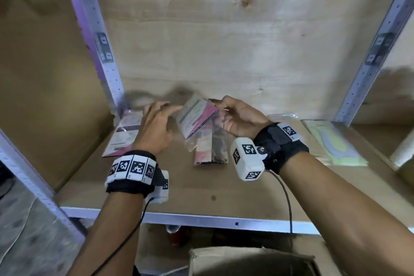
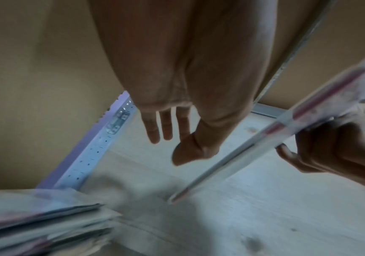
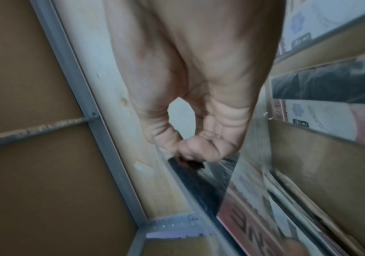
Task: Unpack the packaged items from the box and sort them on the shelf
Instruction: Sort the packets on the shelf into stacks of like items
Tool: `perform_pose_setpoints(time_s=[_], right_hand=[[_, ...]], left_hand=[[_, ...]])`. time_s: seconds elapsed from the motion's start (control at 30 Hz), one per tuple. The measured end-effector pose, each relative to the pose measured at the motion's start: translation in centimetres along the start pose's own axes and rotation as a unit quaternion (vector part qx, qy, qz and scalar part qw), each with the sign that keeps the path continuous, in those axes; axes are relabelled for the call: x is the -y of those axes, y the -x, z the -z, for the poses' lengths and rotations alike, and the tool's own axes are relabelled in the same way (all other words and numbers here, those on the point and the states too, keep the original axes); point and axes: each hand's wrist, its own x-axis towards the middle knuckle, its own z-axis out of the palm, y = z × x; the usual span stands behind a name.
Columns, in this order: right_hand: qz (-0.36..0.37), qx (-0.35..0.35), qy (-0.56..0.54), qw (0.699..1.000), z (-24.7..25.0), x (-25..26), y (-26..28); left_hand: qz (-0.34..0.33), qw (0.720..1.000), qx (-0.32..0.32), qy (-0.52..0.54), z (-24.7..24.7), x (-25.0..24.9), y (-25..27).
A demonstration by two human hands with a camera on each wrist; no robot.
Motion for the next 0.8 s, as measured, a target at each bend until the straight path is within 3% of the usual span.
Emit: perform_pose_setpoints(time_s=[0.07,0.13,0.27,0.4,0.57,0.63,0.73,0.8], right_hand=[[0.014,0.007,-0.046,0.999,1.0,1.3,1.7],[0.03,0.024,-0.063,0.997,1.6,2.3,3.4],[0.057,0.036,-0.093,0.993,3.3,3.4,6.2],[0.096,-0.016,-0.071,0.993,5.7,3.9,8.2],[0.144,-0.066,0.036,0.987,8.9,3.4,10.0],[0.174,-0.109,0.143,0.968,10.0,2.6,10.1],[0.209,-0.196,0.349,0.892,11.0,1.3,9.4],[0.216,-0.214,0.404,0.863,11.5,0.8,8.9]], left_hand=[[0.013,0.999,0.049,-0.021,-0.9,-1.4,0.1],[0.006,0.997,0.048,-0.055,-2.0,-2.9,0.0],[-0.067,0.997,-0.016,0.021,-4.7,-6.9,-0.5],[-0.142,0.982,-0.117,0.051,-6.1,-8.7,-1.1],[-0.104,0.974,-0.142,0.139,-5.9,-10.0,-1.4],[-0.079,0.959,-0.143,0.233,-5.8,-10.2,-1.7],[-0.022,0.903,-0.083,0.422,-5.9,-10.2,-2.3],[0.021,0.874,-0.035,0.485,-6.5,-10.0,-2.3]])
